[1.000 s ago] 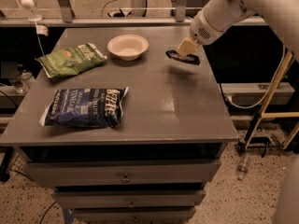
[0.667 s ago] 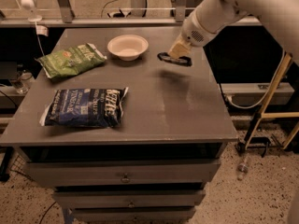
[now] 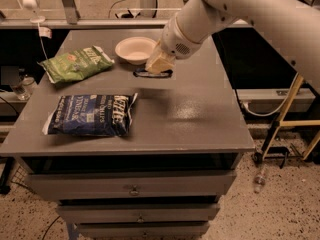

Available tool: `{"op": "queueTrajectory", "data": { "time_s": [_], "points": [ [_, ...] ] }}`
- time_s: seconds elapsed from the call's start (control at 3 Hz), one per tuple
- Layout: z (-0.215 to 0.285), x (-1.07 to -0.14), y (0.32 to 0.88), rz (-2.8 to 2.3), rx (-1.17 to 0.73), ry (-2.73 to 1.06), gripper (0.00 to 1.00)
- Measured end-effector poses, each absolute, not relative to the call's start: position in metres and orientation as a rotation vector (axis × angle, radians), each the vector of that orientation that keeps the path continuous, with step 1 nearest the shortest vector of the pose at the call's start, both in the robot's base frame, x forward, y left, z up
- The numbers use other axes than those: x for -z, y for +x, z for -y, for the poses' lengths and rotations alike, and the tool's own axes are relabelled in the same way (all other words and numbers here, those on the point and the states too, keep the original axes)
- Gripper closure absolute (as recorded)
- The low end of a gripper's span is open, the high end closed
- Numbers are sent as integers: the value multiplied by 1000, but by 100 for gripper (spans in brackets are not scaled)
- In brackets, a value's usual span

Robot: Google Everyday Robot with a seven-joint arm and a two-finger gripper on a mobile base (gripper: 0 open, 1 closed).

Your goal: Move rxbar blueberry near blue chip bag

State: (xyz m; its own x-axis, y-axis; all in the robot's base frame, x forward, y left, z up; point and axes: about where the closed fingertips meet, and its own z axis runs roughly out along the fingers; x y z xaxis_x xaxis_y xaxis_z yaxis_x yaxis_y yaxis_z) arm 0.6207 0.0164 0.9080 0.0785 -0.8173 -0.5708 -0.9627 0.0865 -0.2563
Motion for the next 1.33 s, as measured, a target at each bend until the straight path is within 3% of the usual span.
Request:
{"op": "queueTrajectory", "data": {
  "time_s": [0.33, 0.67, 1.0, 1.33],
  "points": [
    [-51, -911, 601, -1639, -382, -1848, 100],
    [-58, -911, 597, -1615, -393, -1865, 87],
    [-60, -910, 597, -1613, -396, -1869, 55],
    [-61, -909, 596, -1612, -398, -1872, 32]
  ]
}}
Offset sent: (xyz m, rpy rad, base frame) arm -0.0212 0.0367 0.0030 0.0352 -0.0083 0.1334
